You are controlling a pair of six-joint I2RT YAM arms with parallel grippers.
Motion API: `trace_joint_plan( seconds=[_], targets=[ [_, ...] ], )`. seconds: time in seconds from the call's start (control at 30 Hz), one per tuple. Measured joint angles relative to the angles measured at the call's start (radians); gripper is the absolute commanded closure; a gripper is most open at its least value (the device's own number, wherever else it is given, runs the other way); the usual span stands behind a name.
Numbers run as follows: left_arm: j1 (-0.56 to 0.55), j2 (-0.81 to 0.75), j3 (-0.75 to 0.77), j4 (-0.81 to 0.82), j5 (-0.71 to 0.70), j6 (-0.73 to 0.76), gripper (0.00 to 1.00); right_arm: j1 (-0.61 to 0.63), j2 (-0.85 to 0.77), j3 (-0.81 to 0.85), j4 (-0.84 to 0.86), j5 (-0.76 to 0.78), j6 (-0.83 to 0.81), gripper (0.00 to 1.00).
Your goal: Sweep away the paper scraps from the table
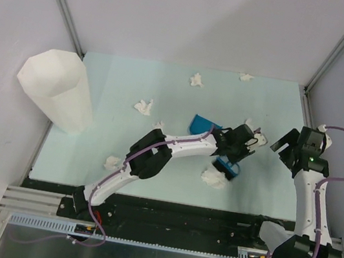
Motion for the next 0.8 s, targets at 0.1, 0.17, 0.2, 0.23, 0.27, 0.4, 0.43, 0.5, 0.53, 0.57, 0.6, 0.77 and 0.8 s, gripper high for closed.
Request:
trace_joint_plan(
  seconds=[0.1, 0.17, 0.2, 0.23, 0.27, 0.4, 0.43, 0.5, 0.53, 0.57, 0.6, 0.77, 0.8],
  targets=[
    [0.004, -0.013, -0.019, -0.002, 0.026, 0.019, 1.0, -0.016, -0.007, 0.0, 0.002, -0.026, -0.008, 0.07],
    [0.006, -0.013, -0.017, -0.005, 0.049, 0.03, 1.0, -0.032, -0.007, 0.0, 0.001, -0.049, -0.011, 0.07],
    [0.008, -0.013, -0.011, -0.012, 0.061, 0.032, 1.0, -0.039, -0.007, 0.0, 0.002, -0.064, -0.012, 0.07],
    [0.011, -0.013, -0.007, -0.02, 0.072, 0.035, 1.0, -0.051, -0.007, 0.0, 0.005, -0.087, -0.017, 0.07],
    [0.016, -0.013, -0.003, -0.032, 0.092, 0.04, 1.0, -0.061, -0.005, 0.0, 0.007, -0.113, -0.021, 0.06],
    [0.037, -0.021, 0.005, -0.073, 0.171, 0.076, 1.0, -0.098, 0.002, 0.0, 0.017, -0.222, -0.027, 0.03],
    [0.043, -0.027, 0.003, -0.089, 0.19, 0.09, 1.0, -0.106, 0.002, 0.0, 0.021, -0.25, -0.027, 0.03],
    [0.055, -0.056, -0.013, -0.114, 0.224, 0.118, 1.0, -0.121, 0.003, 0.0, 0.031, -0.306, -0.026, 0.02],
    [0.063, -0.079, -0.025, -0.13, 0.243, 0.132, 1.0, -0.126, 0.004, 0.0, 0.037, -0.334, -0.026, 0.02],
    [0.069, -0.099, -0.032, -0.138, 0.254, 0.14, 1.0, -0.129, 0.007, 0.0, 0.045, -0.364, -0.024, 0.02],
    [0.077, -0.13, -0.043, -0.144, 0.27, 0.156, 1.0, -0.132, 0.012, 0.0, 0.055, -0.393, -0.021, 0.01],
    [0.098, -0.267, -0.083, -0.145, 0.305, 0.202, 1.0, -0.132, 0.04, -0.055, 0.147, -0.528, 0.02, 0.0],
    [0.1, -0.288, -0.089, -0.143, 0.31, 0.208, 1.0, -0.133, 0.046, -0.077, 0.172, -0.556, 0.031, 0.01]
  ],
)
